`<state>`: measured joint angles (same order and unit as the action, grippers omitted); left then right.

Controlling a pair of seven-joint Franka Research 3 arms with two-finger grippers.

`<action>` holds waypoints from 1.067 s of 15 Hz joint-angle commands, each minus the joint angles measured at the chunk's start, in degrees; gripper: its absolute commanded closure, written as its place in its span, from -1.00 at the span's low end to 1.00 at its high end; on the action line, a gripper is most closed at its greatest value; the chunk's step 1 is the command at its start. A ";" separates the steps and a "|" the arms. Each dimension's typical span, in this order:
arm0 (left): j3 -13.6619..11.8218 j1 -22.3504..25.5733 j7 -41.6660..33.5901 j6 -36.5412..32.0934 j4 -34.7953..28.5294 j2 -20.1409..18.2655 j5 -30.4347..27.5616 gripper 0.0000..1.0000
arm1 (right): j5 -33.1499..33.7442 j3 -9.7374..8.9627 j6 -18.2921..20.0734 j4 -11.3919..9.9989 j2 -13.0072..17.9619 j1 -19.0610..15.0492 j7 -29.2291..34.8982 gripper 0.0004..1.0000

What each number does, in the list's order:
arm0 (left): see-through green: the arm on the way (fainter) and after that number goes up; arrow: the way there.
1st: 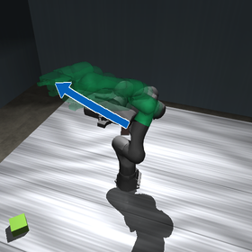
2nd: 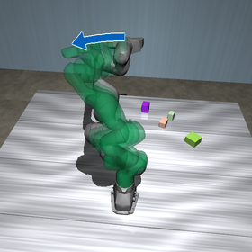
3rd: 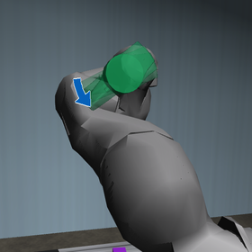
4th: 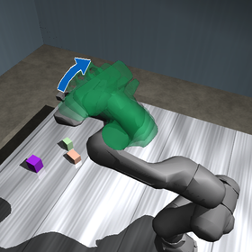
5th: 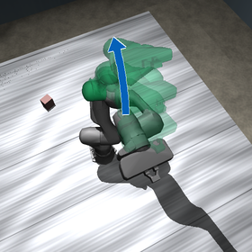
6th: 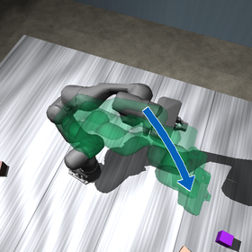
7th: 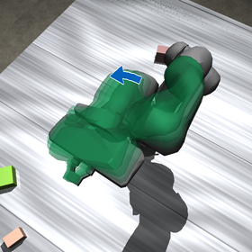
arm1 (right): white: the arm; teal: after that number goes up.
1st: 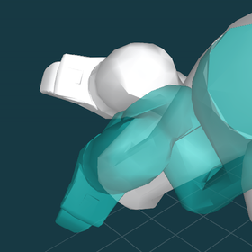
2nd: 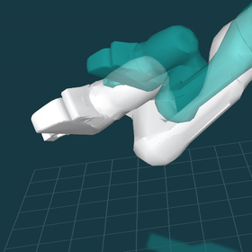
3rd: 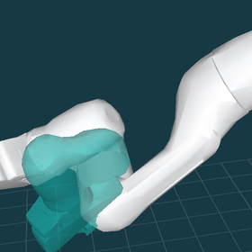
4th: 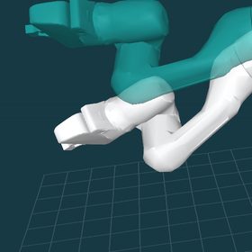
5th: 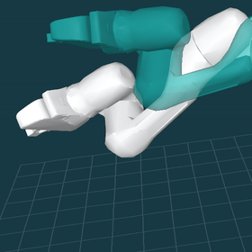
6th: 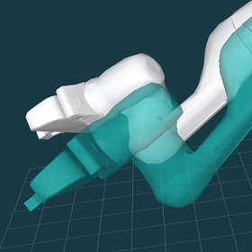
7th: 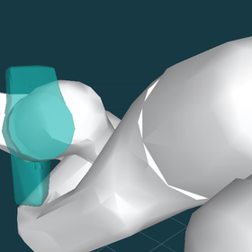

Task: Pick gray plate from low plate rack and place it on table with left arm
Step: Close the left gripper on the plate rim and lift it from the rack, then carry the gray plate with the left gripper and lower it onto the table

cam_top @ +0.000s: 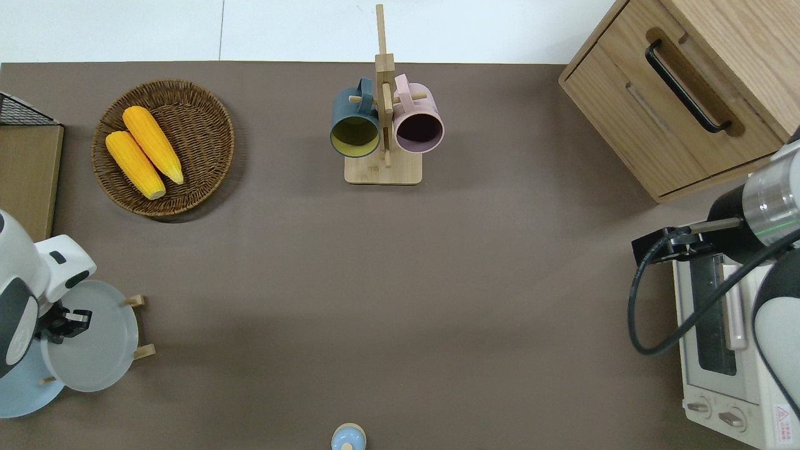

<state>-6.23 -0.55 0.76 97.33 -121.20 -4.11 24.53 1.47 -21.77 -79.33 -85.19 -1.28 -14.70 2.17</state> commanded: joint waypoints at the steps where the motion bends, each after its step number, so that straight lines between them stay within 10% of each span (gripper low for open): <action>1: -0.37 -0.07 0.56 -1.35 1.66 -0.81 1.31 1.00 | 0.38 -1.34 0.84 0.55 0.14 -1.47 0.73 -0.97; 16: 0.78 -0.68 0.38 -9.98 11.94 -0.99 -6.22 1.00 | 0.38 -1.34 0.84 0.55 0.14 -1.47 0.73 -0.97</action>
<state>-5.47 -1.06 1.23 88.02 -111.07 -4.72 23.51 1.47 -21.77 -79.33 -85.19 -1.28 -14.70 2.17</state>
